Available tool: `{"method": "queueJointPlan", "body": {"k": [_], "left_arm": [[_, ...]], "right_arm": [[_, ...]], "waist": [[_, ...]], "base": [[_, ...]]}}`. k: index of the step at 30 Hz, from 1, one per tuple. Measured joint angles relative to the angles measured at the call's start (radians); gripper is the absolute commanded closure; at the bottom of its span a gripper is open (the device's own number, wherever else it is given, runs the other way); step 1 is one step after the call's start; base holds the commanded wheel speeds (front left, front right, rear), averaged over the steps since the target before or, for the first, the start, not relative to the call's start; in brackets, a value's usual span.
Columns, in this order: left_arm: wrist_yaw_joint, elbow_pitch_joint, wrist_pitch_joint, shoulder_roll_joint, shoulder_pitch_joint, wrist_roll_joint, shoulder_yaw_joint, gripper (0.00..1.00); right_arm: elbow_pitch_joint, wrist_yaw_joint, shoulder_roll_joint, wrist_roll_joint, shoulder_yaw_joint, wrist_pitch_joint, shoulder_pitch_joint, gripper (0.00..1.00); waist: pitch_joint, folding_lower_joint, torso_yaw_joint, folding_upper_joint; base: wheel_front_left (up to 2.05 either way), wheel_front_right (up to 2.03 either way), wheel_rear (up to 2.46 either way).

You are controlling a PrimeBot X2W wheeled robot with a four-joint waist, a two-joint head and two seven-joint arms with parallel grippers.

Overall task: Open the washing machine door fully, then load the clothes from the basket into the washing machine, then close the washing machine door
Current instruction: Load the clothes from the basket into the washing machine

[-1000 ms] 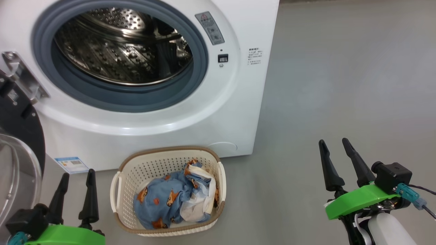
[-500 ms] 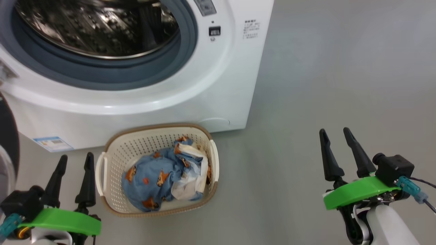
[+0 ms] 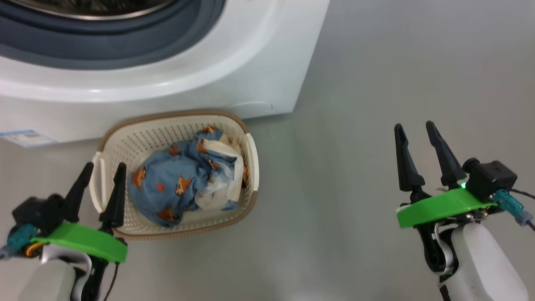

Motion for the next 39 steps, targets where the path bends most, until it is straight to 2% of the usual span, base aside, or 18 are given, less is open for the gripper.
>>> {"method": "queueJointPlan", "body": {"k": [5, 11, 20, 30, 39], "left_arm": [[-0.003, 0.07, 0.0, 0.023, -0.074, -0.039, -0.061, 0.0], [-0.003, 0.172, 0.002, 0.028, -0.179, -0.112, -0.181, 0.0], [-0.003, 0.336, 0.071, 0.03, -0.323, -0.207, -0.356, 0.0], [-0.003, 0.472, 0.151, 0.048, -0.491, -0.264, -0.5, 0.0], [-0.003, 0.602, 0.212, 0.054, -0.591, -0.265, -0.619, 0.0]], "right_arm": [[-0.016, 0.0, 0.001, 0.012, 0.007, 0.0, -0.027, 0.0], [-0.032, 0.0, 0.001, 0.036, 0.007, 0.0, -0.057, 0.0], [-0.045, 0.0, 0.002, 0.057, 0.031, 0.0, -0.097, 0.0], [-0.07, 0.0, 0.002, 0.073, 0.042, -0.001, -0.133, 0.0], [-0.094, 0.0, 0.002, 0.116, 0.073, -0.001, -0.156, 0.0]], "waist": [[0.07, 0.0, -0.009, 0.0], [0.148, 0.0, -0.016, 0.0], [0.243, -0.0001, -0.031, 0.0], [0.339, 0.0, -0.063, 0.0], [0.417, 0.0, -0.105, 0.0]], "base": [[0.0, 0.0, 0.0], [0.0, 0.0, 0.0], [0.0, 0.0, 0.0], [0.0, 0.0, 0.0], [0.0, 0.0, 0.0]]}}
